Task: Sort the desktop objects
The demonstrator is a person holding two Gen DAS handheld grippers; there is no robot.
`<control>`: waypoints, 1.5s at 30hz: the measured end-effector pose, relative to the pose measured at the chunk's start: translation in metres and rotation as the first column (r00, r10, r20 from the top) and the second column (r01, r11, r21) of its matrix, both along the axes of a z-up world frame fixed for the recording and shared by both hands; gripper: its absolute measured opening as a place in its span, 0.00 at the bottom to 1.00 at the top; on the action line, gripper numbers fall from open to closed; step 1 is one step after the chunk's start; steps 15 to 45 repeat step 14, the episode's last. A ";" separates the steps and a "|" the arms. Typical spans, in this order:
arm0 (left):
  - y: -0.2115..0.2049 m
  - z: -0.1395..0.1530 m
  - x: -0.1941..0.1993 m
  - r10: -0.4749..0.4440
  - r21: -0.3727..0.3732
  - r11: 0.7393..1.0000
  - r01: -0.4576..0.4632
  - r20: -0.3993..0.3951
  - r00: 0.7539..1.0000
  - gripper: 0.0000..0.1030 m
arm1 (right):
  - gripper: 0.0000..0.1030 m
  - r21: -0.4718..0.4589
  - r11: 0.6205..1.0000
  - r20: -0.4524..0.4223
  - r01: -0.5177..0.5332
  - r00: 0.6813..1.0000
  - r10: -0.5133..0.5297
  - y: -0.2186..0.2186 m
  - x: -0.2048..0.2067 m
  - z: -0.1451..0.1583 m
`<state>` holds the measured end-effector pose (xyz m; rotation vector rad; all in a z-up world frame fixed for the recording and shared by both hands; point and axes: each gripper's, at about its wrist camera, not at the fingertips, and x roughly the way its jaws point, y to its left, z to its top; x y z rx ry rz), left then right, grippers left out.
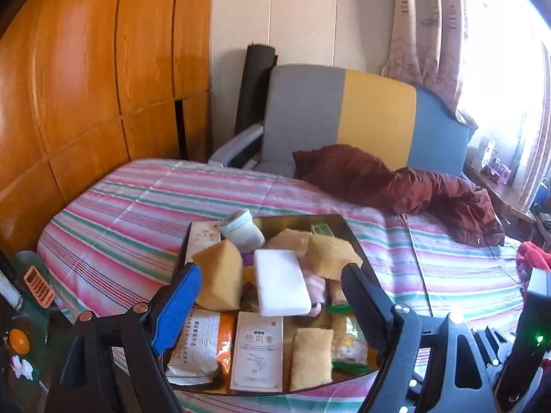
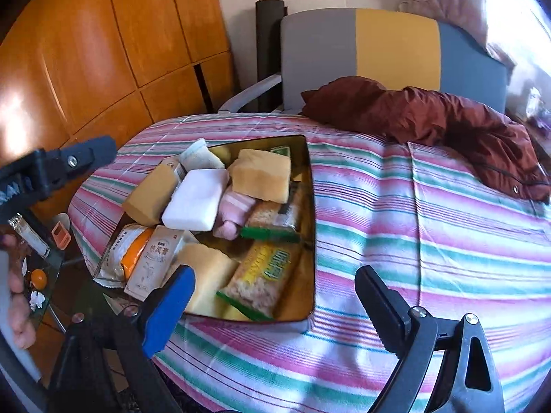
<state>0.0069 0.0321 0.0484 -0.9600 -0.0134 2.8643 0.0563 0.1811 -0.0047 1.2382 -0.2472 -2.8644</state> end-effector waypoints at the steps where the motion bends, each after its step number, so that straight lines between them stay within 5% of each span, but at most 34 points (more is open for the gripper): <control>1: 0.003 0.000 0.001 0.000 -0.005 1.000 0.000 0.000 1.000 0.82 | 0.92 -0.003 1.000 0.002 0.005 1.000 -0.005 0.002 0.002 -0.001; 7: 0.015 -0.006 0.005 0.003 -0.111 0.994 -0.006 -0.026 1.000 0.73 | 0.92 0.000 0.999 0.015 0.033 0.999 -0.033 0.009 0.009 -0.008; 13: 0.016 -0.012 0.005 0.000 -0.113 0.994 -0.002 -0.015 1.000 0.60 | 0.92 0.021 0.997 0.015 0.068 0.998 -0.068 0.019 0.014 -0.012; 45: 0.015 -0.014 0.003 -0.007 -0.103 0.995 0.008 0.002 1.000 0.60 | 0.92 0.026 0.996 0.005 0.088 0.996 -0.088 0.024 0.015 -0.011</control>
